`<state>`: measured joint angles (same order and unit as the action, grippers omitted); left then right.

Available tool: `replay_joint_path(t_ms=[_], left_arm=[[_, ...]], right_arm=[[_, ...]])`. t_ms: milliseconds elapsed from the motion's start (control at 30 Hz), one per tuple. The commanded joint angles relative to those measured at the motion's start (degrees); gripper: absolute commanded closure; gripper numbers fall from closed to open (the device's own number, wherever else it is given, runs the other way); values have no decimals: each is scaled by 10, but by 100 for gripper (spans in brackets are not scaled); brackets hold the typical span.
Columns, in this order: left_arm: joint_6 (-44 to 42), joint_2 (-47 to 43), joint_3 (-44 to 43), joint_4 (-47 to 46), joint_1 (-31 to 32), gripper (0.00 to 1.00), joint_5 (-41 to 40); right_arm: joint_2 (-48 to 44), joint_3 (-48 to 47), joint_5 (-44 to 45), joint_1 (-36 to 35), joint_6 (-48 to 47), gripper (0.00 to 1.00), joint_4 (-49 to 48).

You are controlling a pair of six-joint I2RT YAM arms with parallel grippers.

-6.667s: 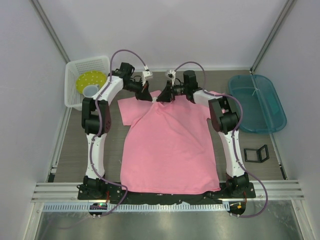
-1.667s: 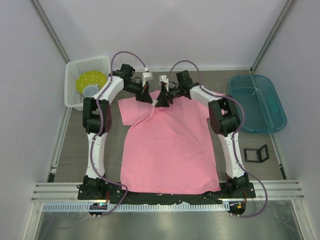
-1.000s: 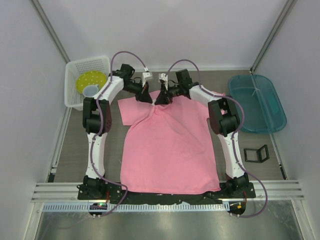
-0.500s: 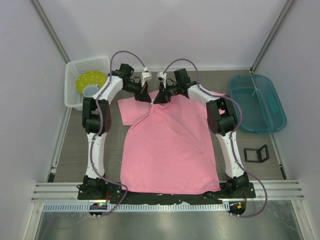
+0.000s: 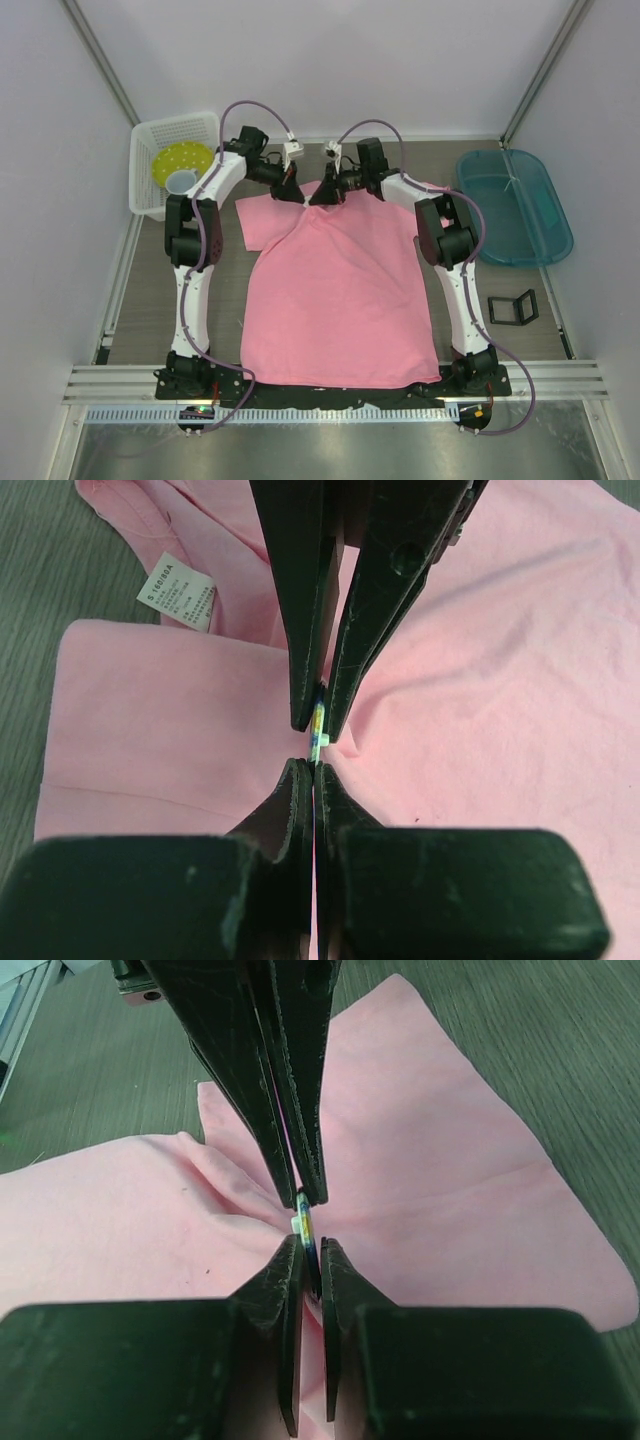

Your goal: Pin the brooch onto the clothing

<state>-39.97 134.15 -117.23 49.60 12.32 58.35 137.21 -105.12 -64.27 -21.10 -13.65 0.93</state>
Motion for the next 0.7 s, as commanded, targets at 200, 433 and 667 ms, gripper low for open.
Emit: replay_joint_path(t_ms=[200,433,667], left_arm=[[18,-6,-19,25,-3,100,14],[39,-4,-19,13,-2,100,-7],[53,-27,7,-33,7,100,-81]], right_arm=[[-36,24,-34,16,-9,71,-105],[-49,29,-31,17,-7,52,-101],[-61,9,75,34,-36,40,10]])
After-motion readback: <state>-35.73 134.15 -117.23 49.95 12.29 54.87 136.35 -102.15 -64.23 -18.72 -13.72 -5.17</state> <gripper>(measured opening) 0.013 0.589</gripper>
